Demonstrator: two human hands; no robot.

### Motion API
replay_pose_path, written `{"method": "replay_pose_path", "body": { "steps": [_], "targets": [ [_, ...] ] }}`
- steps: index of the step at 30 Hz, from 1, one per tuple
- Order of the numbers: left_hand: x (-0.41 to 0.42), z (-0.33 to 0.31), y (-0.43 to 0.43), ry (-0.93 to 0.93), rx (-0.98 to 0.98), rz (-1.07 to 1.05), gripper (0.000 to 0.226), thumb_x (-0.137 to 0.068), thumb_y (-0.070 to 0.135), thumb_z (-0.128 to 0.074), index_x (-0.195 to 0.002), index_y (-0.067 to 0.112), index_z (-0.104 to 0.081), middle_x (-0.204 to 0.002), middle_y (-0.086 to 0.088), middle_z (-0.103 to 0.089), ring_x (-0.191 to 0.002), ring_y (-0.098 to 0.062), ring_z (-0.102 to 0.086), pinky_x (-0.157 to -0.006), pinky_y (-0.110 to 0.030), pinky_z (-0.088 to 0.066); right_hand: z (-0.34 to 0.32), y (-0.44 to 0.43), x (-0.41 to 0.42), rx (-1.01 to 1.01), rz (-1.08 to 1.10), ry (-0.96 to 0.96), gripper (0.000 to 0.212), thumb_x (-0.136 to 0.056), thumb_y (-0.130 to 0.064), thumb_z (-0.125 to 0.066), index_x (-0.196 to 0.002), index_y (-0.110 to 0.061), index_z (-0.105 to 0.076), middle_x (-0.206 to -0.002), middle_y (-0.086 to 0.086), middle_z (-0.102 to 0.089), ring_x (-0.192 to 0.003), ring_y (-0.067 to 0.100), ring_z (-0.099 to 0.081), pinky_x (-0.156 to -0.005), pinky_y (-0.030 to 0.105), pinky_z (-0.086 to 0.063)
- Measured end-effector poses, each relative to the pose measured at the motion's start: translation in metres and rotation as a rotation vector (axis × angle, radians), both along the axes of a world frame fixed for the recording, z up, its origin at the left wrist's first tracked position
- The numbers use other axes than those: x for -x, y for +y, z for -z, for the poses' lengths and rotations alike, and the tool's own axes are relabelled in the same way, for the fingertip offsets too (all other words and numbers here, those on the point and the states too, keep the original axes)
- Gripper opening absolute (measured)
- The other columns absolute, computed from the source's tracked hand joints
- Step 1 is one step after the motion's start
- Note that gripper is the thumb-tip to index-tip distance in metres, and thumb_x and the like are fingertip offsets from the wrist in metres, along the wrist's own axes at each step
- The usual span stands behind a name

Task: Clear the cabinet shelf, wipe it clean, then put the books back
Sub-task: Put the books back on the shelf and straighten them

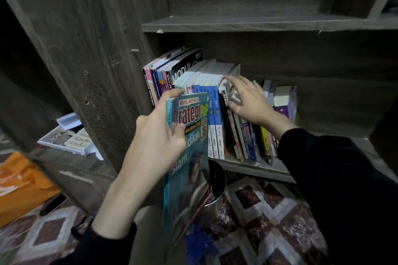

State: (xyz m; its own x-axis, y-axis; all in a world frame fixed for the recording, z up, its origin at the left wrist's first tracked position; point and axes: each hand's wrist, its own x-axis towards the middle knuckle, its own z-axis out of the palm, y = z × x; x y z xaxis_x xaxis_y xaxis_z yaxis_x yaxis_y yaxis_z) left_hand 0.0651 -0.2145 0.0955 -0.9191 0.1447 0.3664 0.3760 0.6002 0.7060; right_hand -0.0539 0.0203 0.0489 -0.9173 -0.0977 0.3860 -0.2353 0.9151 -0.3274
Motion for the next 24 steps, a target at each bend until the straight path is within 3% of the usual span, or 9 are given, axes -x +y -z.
{"method": "replay_pose_path", "body": {
  "steps": [2, 7, 11, 13, 15, 16, 18, 22, 24],
  "targets": [
    [0.002, 0.002, 0.003, -0.024, -0.019, 0.015, 0.057, -0.09, 0.006, -0.06, -0.13, 0.043, -0.042, -0.093, 0.012, -0.063, -0.073, 0.017, -0.059, -0.051, -0.002, -0.044, 0.009, 0.012, -0.005, -0.08, 0.054, -0.066, 0.066, -0.093, -0.029, -0.054, -0.15, -0.027, -0.02, -0.156, 0.003, -0.028, -0.146, 0.02, -0.014, -0.119, 0.046, -0.004],
    [0.006, 0.008, 0.014, -0.043, -0.012, 0.01, 0.059, -0.09, 0.011, -0.062, -0.128, 0.049, -0.039, -0.111, 0.001, -0.062, -0.091, -0.003, -0.059, -0.072, -0.019, -0.052, 0.024, 0.022, -0.009, -0.141, 0.043, -0.189, 0.07, -0.093, -0.041, -0.055, -0.15, -0.032, -0.016, -0.158, 0.001, -0.023, -0.146, 0.022, -0.015, -0.118, 0.051, -0.003],
    [0.007, 0.011, 0.02, -0.046, -0.009, 0.009, 0.058, -0.089, 0.01, -0.063, -0.129, 0.047, -0.04, -0.114, 0.002, -0.062, -0.093, -0.004, -0.06, -0.068, -0.014, -0.051, 0.027, 0.015, -0.006, -0.087, -0.021, -0.008, 0.083, -0.091, -0.038, -0.058, -0.151, -0.039, 0.001, -0.16, -0.004, -0.014, -0.144, 0.018, -0.021, -0.118, 0.05, -0.01],
    [0.007, 0.011, 0.024, -0.043, -0.015, 0.007, 0.057, -0.089, 0.008, -0.063, -0.13, 0.042, -0.042, -0.113, 0.005, -0.062, -0.081, 0.003, -0.058, -0.06, -0.007, -0.05, 0.024, 0.01, -0.004, -0.099, -0.078, -0.018, 0.088, -0.091, -0.035, -0.06, -0.149, -0.042, 0.006, -0.16, -0.004, -0.011, -0.14, 0.02, -0.033, -0.113, 0.047, -0.028],
    [0.008, 0.01, 0.026, -0.027, -0.003, -0.006, 0.056, -0.089, 0.008, -0.063, -0.13, 0.04, -0.043, -0.111, 0.004, -0.063, -0.074, 0.009, -0.054, -0.059, -0.001, -0.045, 0.021, 0.008, -0.002, -0.078, -0.08, -0.074, 0.091, -0.09, -0.034, -0.062, -0.15, -0.039, 0.006, -0.154, 0.005, -0.031, -0.115, 0.024, -0.055, -0.09, 0.037, -0.046],
    [0.008, 0.009, 0.027, -0.013, 0.005, -0.013, 0.056, -0.088, 0.008, -0.064, -0.129, 0.041, -0.044, -0.111, 0.003, -0.064, -0.074, 0.009, -0.054, -0.059, 0.001, -0.045, 0.021, 0.01, -0.001, -0.089, -0.056, -0.093, 0.091, -0.091, -0.036, -0.061, -0.151, -0.035, 0.006, -0.148, 0.01, -0.041, -0.111, 0.025, -0.056, -0.088, 0.036, -0.045],
    [0.006, 0.006, 0.029, 0.028, 0.014, -0.023, 0.056, -0.088, 0.01, -0.064, -0.128, 0.042, -0.044, -0.108, 0.004, -0.064, -0.081, 0.004, -0.058, -0.063, -0.002, -0.047, 0.025, 0.016, 0.001, -0.195, 0.016, -0.123, 0.085, -0.091, -0.046, -0.057, -0.153, -0.029, -0.002, -0.148, 0.01, -0.04, -0.134, 0.023, -0.039, -0.108, 0.04, -0.028],
    [0.001, -0.006, 0.036, 0.112, -0.015, -0.048, 0.055, -0.086, 0.009, -0.066, -0.128, 0.038, -0.046, -0.094, 0.018, -0.06, -0.105, -0.013, -0.061, -0.092, -0.034, -0.053, 0.028, 0.027, -0.001, -0.314, 0.02, -0.107, 0.068, -0.09, -0.057, -0.051, -0.146, -0.027, -0.027, -0.154, -0.001, -0.032, -0.145, 0.019, -0.018, -0.114, 0.042, -0.014],
    [0.002, -0.011, 0.041, 0.193, -0.033, -0.048, 0.054, -0.084, 0.008, -0.067, -0.127, 0.035, -0.049, -0.085, 0.031, -0.053, -0.092, 0.006, -0.06, -0.088, -0.018, -0.051, 0.028, 0.031, -0.003, -0.331, 0.006, -0.096, 0.06, -0.091, -0.055, -0.05, -0.142, -0.03, -0.032, -0.154, -0.004, -0.031, -0.145, 0.02, -0.017, -0.114, 0.044, -0.014]
  ]
}}
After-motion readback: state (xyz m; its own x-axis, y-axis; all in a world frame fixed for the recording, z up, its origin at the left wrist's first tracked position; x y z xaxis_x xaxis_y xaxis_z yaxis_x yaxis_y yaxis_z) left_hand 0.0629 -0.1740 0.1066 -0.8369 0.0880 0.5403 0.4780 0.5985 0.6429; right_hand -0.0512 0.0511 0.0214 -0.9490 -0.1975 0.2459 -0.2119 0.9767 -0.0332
